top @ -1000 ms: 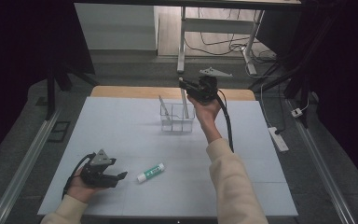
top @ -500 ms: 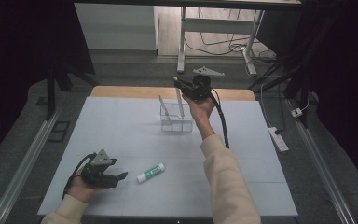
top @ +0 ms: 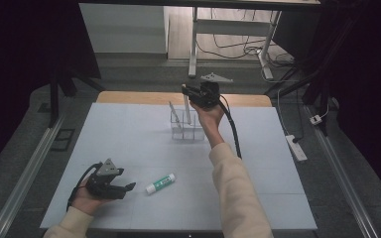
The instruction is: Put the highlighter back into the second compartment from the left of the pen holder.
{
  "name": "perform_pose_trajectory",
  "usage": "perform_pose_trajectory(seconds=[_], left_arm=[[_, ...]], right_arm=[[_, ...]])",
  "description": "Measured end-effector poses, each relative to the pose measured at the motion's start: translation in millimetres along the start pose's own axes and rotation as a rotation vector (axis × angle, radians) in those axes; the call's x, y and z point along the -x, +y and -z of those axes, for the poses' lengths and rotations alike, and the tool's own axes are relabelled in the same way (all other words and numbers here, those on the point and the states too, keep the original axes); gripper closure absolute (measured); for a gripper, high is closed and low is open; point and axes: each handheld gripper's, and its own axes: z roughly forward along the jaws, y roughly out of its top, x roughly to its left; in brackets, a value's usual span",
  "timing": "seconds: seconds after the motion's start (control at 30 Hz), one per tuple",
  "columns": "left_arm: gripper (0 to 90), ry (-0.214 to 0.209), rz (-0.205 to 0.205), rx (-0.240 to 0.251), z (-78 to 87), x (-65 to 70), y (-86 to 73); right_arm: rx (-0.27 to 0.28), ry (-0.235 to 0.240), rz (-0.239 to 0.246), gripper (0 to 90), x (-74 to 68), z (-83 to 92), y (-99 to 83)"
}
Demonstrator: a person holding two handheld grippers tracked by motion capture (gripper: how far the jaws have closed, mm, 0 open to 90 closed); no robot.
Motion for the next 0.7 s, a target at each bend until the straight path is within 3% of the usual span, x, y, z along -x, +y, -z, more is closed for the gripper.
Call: perform_pose_trajectory(seconds=[0.3, 0.7], left_arm=[[28.7, 0.002, 0.002, -0.003, -0.5, 0.3, 0.0], [28.7, 0.003, -0.002, -0.006, -0.8, 0.8, 0.1]], right_arm=[[-0.046, -0.029, 0.054, 60.4, -1.4, 7.0, -0.6], [-0.057, 0.01, 0.062, 58.5, 1.3, 24.4, -4.7]])
